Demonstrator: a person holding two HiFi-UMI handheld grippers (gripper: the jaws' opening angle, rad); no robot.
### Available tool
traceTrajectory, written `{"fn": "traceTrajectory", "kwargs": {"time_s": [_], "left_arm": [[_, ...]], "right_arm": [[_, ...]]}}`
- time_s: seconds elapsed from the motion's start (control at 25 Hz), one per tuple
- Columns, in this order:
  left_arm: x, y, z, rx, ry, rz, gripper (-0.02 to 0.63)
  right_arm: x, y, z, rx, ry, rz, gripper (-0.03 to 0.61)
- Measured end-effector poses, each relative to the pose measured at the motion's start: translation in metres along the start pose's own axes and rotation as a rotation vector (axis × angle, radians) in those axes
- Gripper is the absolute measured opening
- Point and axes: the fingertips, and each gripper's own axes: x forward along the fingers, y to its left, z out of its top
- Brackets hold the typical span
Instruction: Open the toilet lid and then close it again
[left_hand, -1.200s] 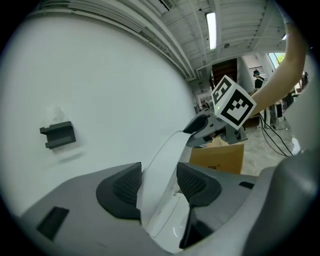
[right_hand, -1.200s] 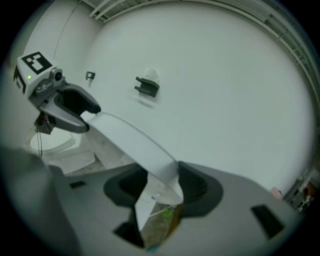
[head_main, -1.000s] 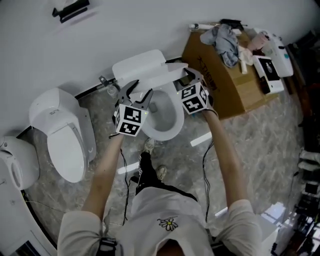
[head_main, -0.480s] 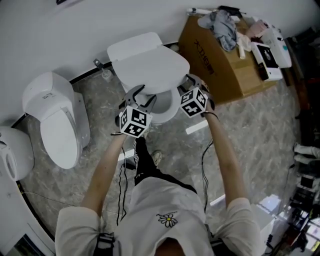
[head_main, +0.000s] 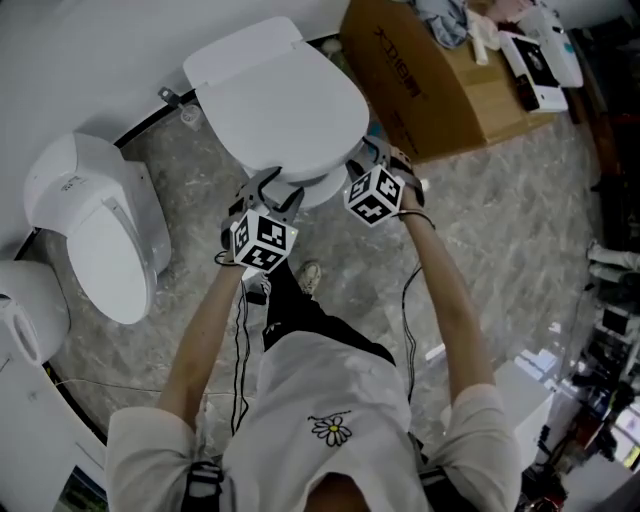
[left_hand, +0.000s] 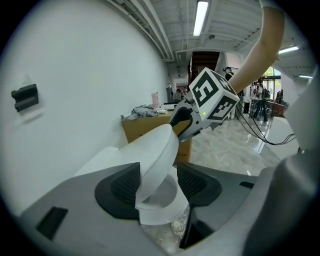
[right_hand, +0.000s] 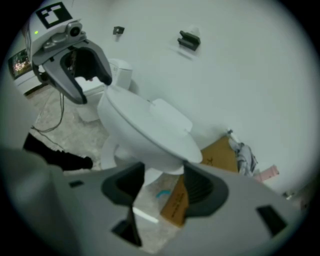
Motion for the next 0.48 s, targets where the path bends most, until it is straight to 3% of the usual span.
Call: {"fn": "traceTrajectory", "kwargs": {"time_s": [0.48], "left_arm": [[0.027,-0.044,-0.057,-0.01,0.103,-0.156,0.242]], "right_arm": [[0.032,0.049,-0.053,0.028,0.116,0.108,0.244]]}}
